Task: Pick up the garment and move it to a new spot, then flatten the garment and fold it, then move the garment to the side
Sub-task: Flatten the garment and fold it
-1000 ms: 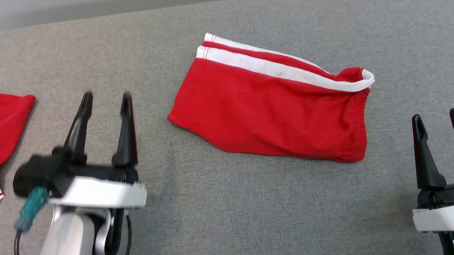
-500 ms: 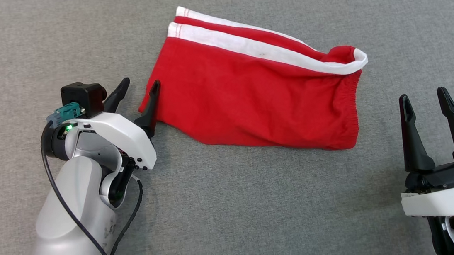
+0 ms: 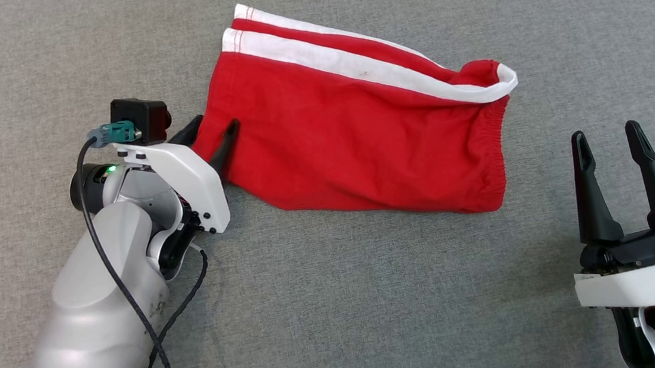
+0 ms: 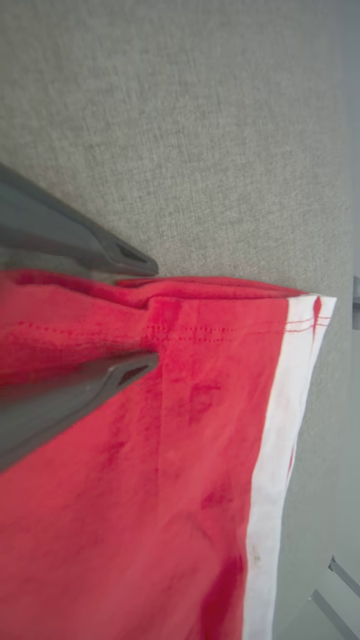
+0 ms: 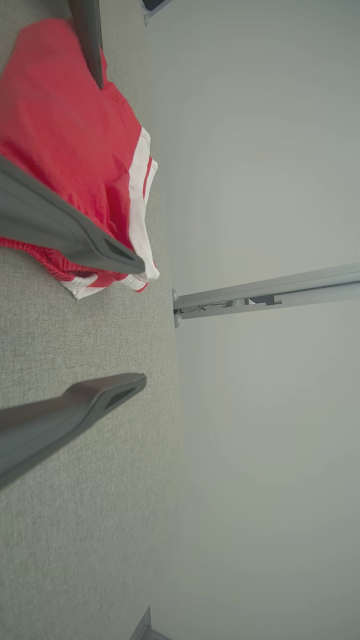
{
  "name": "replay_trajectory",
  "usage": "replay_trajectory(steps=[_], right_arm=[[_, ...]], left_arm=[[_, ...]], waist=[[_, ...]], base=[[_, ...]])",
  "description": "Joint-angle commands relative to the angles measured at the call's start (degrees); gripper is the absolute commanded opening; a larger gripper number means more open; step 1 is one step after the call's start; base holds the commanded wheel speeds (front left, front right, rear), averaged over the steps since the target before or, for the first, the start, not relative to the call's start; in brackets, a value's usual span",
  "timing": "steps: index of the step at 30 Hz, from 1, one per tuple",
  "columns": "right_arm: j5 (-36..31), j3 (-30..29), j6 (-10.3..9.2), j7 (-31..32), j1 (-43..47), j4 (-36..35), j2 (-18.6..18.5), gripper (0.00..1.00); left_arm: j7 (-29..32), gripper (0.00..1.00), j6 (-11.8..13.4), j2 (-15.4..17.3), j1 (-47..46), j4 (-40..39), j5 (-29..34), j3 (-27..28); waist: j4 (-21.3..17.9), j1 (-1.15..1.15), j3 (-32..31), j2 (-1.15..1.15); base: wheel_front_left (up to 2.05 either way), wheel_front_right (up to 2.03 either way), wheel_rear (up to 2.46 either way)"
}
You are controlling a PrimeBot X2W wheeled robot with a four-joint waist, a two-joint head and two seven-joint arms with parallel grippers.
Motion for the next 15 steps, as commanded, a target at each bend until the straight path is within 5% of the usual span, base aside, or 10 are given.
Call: replay_trajectory(steps=[1,15], right_arm=[[0.49,0.08,0.01,-0.28,-0.71,0.17,-0.29,1.00],[0.81,-1.34,0.01,-0.28,2.44,0.45,-0.25,1.00]], left_arm=[[0.56,0.00,-0.21,0.03,0.59,1.50,-0.91,-1.56],[-14.65,0.00,2.32,1.22,9.77,2.21,-5.06,0.99]], waist=[[-0.26,0.00,-0.06,0.00],[0.79,0.00,-3.66,0.00]], base=[[0.00,0.00,0.00],[0.00,0.00,0.00]])
